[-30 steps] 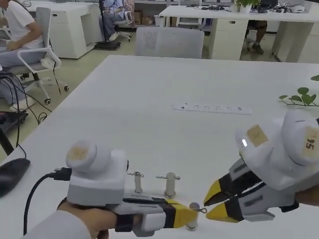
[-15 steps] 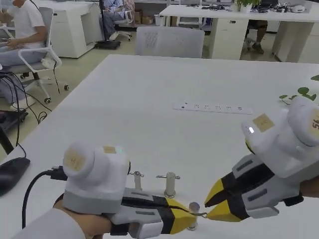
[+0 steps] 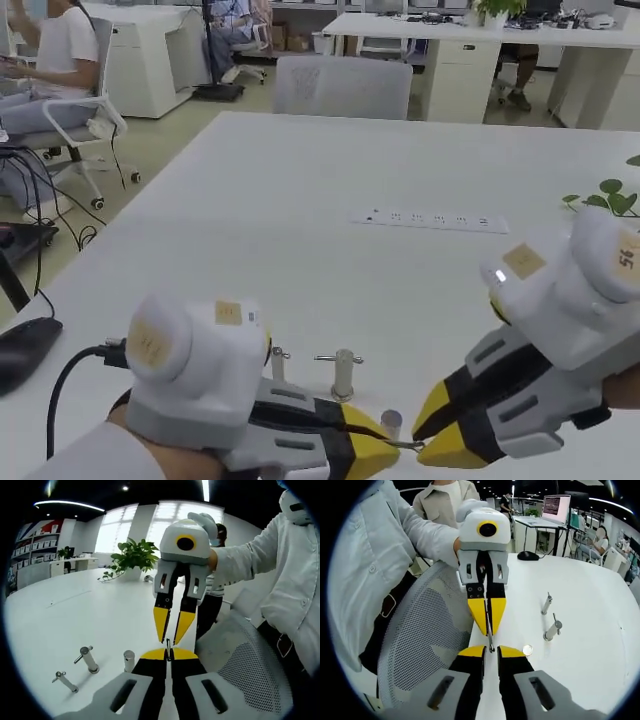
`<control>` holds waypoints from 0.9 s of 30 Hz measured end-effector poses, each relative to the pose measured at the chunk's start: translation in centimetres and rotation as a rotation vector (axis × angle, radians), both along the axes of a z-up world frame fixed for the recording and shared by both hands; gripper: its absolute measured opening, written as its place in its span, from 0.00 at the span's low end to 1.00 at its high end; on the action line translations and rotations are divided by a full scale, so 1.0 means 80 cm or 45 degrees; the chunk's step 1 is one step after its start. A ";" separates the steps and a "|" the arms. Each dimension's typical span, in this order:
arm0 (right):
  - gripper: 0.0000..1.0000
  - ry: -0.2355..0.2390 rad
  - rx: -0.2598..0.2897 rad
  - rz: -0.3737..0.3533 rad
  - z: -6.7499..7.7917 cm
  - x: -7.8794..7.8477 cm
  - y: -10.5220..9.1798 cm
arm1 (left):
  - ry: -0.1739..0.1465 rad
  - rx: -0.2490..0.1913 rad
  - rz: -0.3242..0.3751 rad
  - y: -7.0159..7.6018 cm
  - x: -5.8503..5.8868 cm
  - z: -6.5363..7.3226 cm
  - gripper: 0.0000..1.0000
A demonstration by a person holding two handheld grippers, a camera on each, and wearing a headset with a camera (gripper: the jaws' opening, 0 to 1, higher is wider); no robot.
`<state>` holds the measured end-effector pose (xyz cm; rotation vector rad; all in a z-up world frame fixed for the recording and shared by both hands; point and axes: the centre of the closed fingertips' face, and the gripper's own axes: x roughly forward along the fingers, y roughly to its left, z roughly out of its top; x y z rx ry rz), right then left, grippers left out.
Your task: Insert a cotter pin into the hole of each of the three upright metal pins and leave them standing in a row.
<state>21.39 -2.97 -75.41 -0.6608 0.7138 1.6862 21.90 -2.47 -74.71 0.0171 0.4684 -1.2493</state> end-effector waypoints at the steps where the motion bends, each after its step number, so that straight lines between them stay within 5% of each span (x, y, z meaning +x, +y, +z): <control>1: 0.11 0.006 0.001 0.001 0.000 -0.001 0.000 | -0.012 0.007 -0.003 0.000 0.000 0.000 0.00; 18: 0.06 0.027 0.021 0.045 0.000 -0.008 0.002 | -0.118 0.046 -0.086 -0.004 -0.007 0.000 0.00; 24: 0.05 -0.027 0.042 0.058 0.000 -0.003 0.003 | -0.164 0.047 -0.097 -0.003 -0.002 0.000 0.00; 27: 0.04 -0.039 0.048 0.059 0.001 -0.001 0.003 | -0.156 0.031 -0.087 -0.003 -0.001 0.000 0.01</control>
